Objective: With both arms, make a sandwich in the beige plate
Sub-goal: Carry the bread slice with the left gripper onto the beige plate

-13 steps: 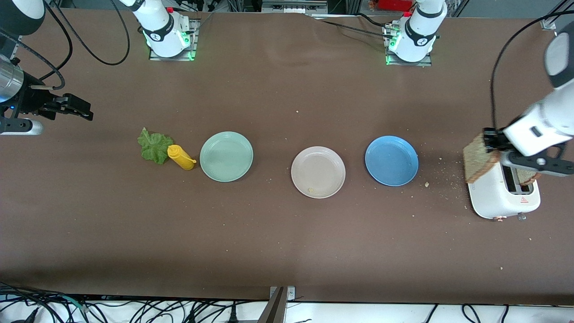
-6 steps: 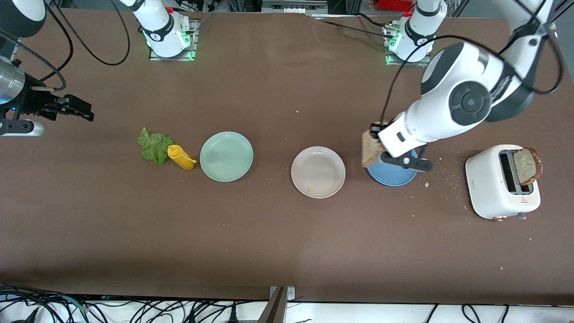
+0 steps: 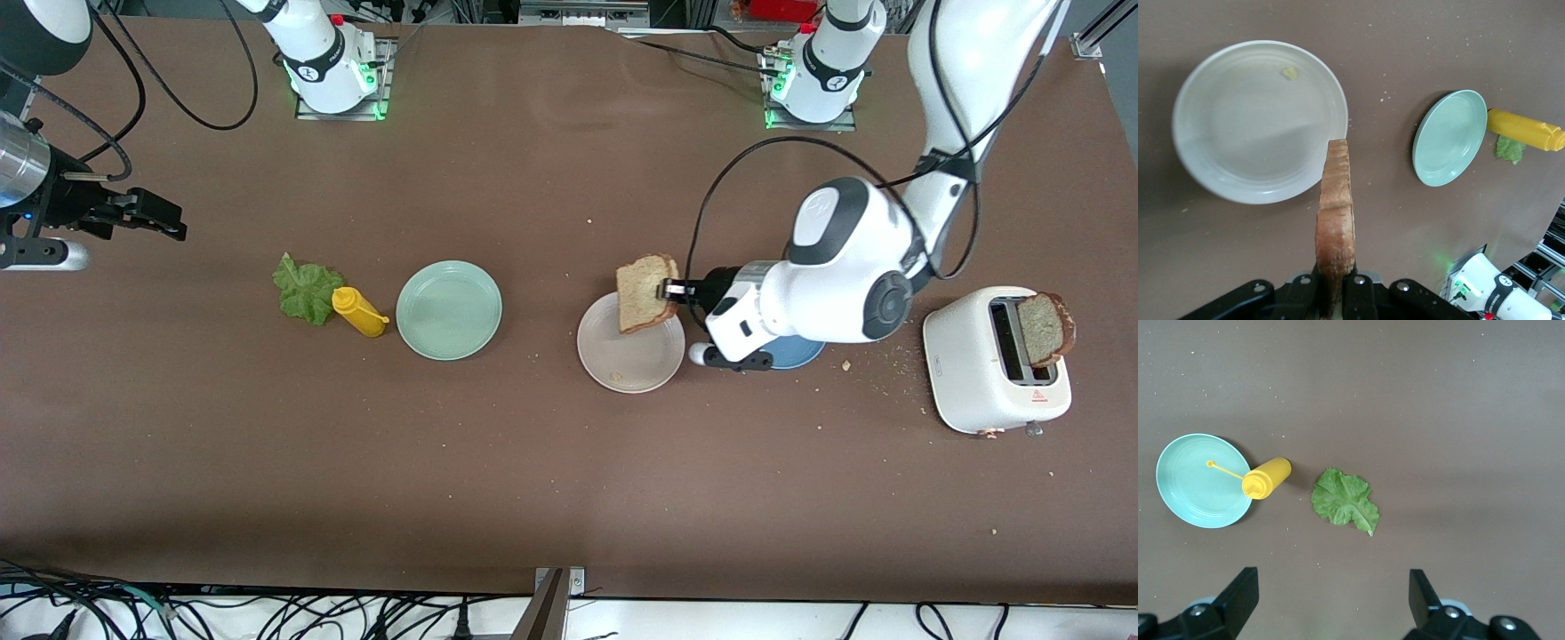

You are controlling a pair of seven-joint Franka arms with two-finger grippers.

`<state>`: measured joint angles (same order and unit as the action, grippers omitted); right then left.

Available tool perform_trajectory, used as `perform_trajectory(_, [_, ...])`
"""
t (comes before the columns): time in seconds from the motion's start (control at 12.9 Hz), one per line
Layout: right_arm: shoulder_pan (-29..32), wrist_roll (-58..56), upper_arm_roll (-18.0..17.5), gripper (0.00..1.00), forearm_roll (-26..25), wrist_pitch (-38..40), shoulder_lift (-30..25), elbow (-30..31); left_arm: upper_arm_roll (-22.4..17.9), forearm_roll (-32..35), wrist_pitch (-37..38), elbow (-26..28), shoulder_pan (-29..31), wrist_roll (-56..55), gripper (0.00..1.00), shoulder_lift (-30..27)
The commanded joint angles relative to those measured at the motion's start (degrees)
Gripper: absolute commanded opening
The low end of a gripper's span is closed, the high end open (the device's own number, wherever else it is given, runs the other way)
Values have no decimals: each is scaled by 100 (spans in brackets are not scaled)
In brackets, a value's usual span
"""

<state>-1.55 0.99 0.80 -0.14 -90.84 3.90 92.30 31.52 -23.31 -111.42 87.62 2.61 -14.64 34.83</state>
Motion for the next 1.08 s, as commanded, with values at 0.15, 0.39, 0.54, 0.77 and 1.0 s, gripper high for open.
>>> perform_trajectory(0.15, [32, -116, -10, 100, 84, -66, -38, 34, -15, -236, -293, -88, -165, 889, 0, 471])
perform_trajectory(0.39, [32, -125, -10, 100, 84, -75, -38, 34, -24, -403, -511, -62, -130, 1831, 0, 717])
perform_trajectory(0.54, [32, -125, -10, 100, 84, -75, -38, 34, -24, -394, -732, -35, -130, 2349, 0, 910])
perform_trajectory(0.77, [32, -125, -10, 100, 84, -75, -30, 34, -32, -394, -873, -26, -121, 2790, 0, 1087])
perform_trajectory(1.0, [32, -125, -10, 100, 84, -75, -30, 34, -41, -394, -926, -17, -129, 2950, 6, 1210])
